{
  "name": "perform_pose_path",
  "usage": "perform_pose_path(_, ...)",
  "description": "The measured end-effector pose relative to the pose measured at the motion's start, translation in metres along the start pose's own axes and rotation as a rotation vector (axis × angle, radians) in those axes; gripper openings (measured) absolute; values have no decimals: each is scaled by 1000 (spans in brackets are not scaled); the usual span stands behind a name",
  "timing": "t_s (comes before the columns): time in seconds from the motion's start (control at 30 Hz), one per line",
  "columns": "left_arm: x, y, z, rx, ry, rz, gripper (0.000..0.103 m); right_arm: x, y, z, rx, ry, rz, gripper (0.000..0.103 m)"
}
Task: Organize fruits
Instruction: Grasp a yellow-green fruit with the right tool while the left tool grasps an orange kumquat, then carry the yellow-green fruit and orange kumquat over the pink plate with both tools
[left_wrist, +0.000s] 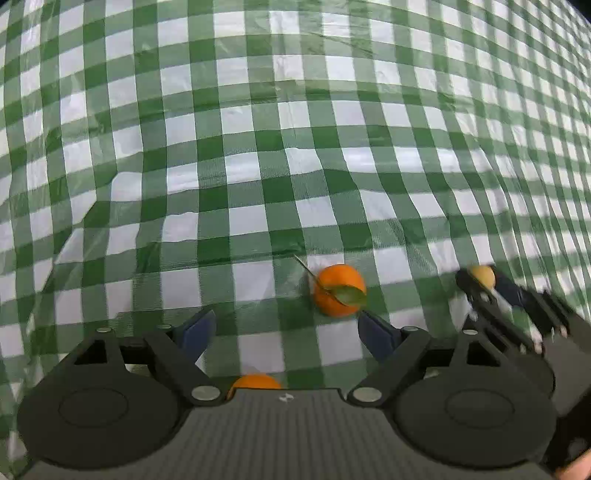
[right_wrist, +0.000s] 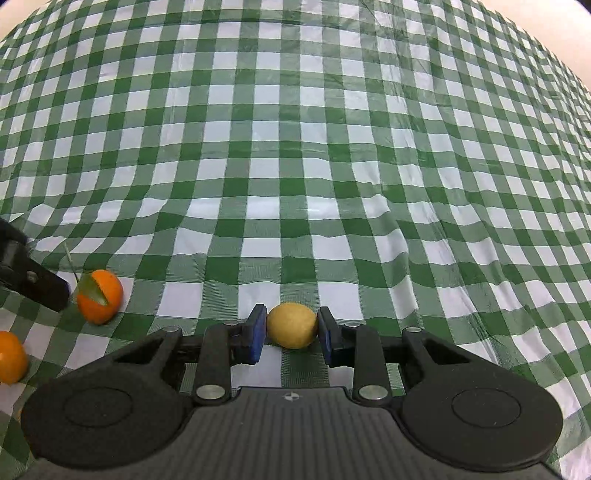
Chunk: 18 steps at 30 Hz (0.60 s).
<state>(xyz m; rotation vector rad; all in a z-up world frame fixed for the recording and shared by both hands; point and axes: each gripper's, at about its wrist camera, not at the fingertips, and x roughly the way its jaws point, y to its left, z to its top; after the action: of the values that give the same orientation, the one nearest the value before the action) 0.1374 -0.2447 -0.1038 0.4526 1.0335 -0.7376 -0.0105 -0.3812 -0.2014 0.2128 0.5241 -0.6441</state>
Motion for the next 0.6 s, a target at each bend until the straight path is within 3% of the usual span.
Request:
perform_pose_path(0.2, 21, 15, -9, 54, 139, 26, 86, 5, 3, -2, 3, 10, 21, 31)
perform_pose_path(0.27, 29, 17, -13, 70, 167, 40, 66, 6, 5, -4, 5, 9, 26, 31)
perform_pose_path(0.3, 33, 16, -16, 70, 182, 26, 42, 5, 10, -5, 4, 11, 29, 31)
perform_pose_path(0.5, 23, 3, -24, 101, 136, 65, 41, 17, 1, -2, 47, 31, 45, 31)
perform_pose_path(0.6, 2, 4, -20, 49, 121, 55, 41, 10, -22, 9, 258, 101, 126, 31)
